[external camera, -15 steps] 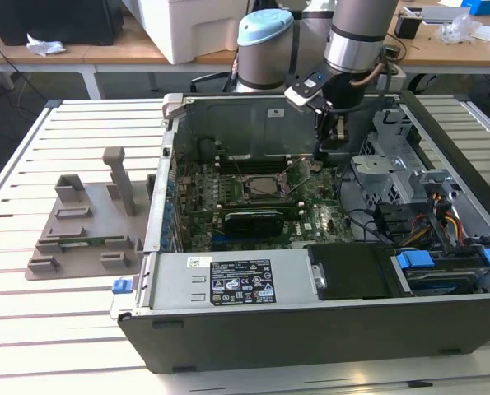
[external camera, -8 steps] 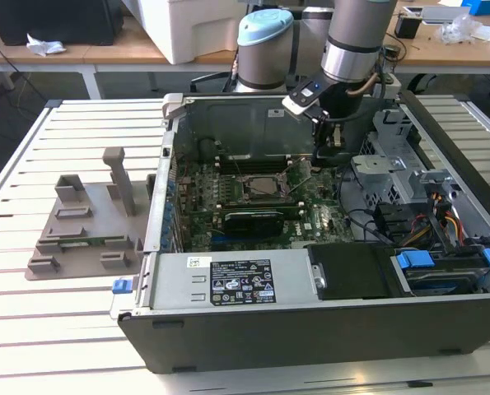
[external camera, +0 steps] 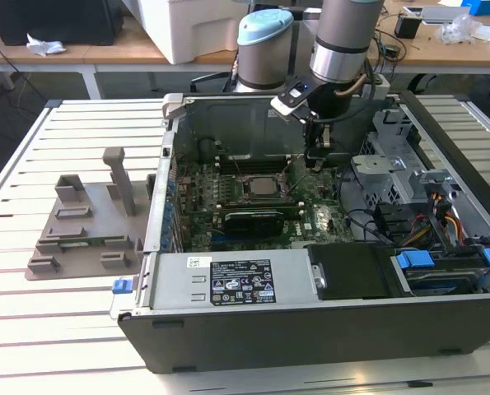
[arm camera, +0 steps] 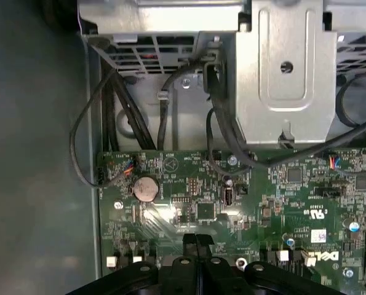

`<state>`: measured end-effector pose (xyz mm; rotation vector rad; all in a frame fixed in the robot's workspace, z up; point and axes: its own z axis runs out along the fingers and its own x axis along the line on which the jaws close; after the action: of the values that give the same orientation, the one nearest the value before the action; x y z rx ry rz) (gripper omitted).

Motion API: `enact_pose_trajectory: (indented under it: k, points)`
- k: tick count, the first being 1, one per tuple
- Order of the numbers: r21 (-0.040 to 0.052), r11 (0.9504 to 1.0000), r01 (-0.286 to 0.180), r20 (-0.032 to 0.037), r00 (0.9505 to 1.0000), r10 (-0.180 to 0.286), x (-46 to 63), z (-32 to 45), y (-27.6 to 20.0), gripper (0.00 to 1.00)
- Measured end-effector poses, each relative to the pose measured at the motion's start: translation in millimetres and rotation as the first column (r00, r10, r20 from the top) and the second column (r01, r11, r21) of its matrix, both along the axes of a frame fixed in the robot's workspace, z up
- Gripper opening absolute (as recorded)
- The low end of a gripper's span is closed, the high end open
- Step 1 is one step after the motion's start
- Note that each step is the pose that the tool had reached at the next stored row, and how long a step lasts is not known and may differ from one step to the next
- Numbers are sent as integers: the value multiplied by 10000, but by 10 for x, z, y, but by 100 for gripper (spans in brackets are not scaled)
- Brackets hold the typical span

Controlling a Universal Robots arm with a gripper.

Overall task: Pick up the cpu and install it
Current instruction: 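Close the cpu cover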

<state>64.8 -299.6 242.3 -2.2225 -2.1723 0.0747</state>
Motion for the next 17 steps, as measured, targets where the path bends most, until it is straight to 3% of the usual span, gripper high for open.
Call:
enact_pose_trajectory:
  k: [17]
  points:
    - [0, 10000, 1, 0, 10000, -1, -231, 0, 0, 11]
